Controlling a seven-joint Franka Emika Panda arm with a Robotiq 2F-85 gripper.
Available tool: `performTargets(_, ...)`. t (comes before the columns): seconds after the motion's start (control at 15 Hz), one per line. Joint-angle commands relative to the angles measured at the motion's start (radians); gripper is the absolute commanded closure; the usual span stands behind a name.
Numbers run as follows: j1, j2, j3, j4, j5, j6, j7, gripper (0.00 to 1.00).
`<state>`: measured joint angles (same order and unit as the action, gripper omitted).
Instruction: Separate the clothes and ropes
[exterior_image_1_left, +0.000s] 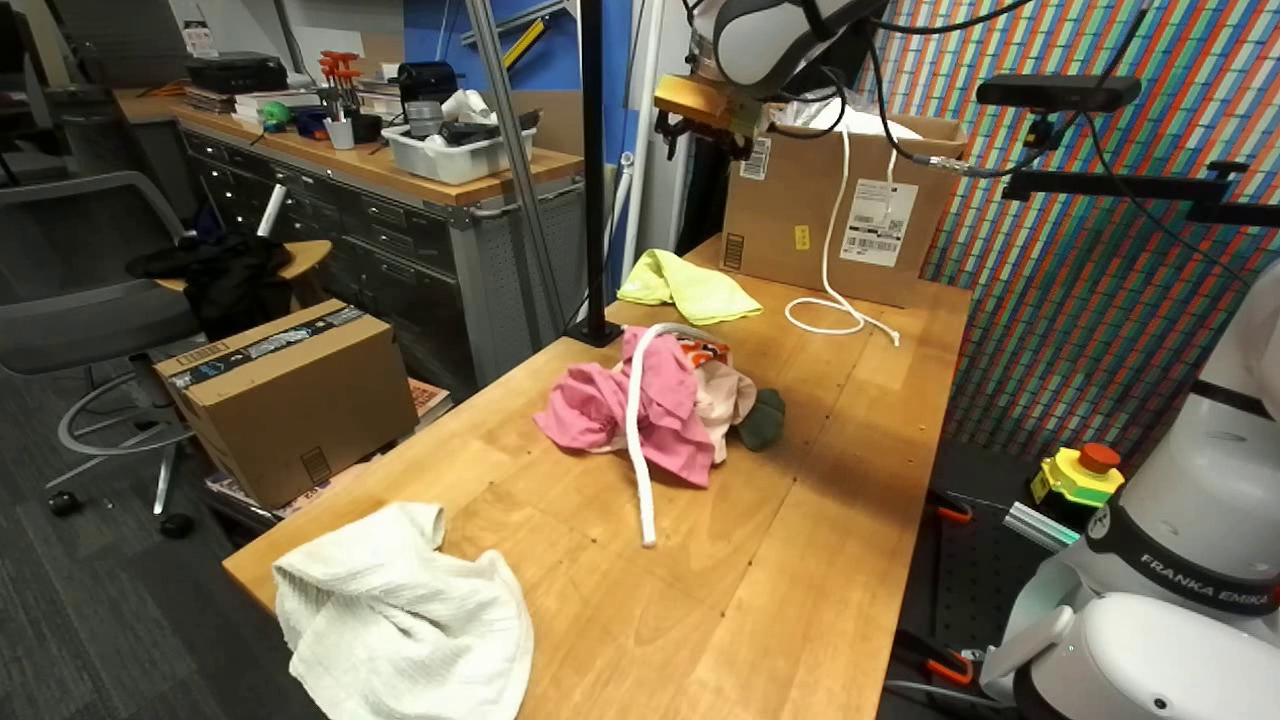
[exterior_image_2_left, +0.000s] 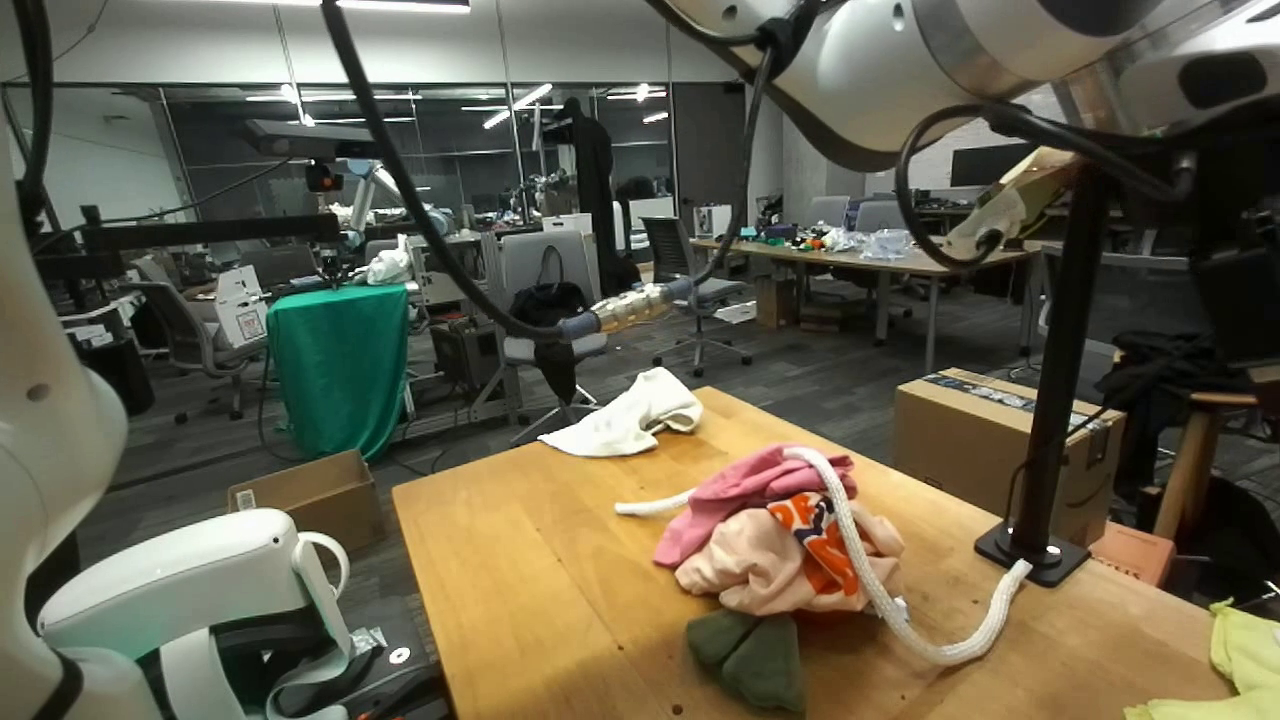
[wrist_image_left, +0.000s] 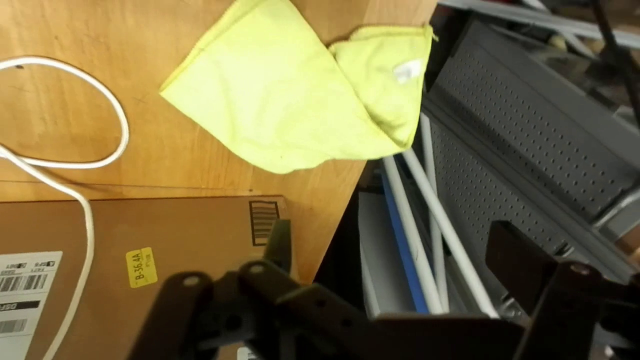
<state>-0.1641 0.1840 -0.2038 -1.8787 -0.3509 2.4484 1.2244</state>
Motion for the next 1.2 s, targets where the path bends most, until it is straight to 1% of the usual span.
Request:
performTargets(0.0, 0.015, -0.156, 0.032, -0.161, 0.112, -0.033, -0.219, 0.00)
performTargets(0.13, 0.024, -0.222, 0.049, -0.236, 0.169, -0.064, -0.331, 0.00)
performTargets(0.33, 0.039, -0.309, 0.072, -0.338, 0.207, -0.115, -0.462, 0.00)
performTargets(0.67, 0.067, -0.419, 0.126, -0.486, 0.237, -0.179, -0.654, 0.00)
performTargets(0.87, 0.092, -0.452, 0.160, -0.544, 0.254, -0.203, -0.772, 0.00)
performTargets(1.13, 0.135, -0.456, 0.201, -0.583, 0.271, -0.215, -0.916, 0.00)
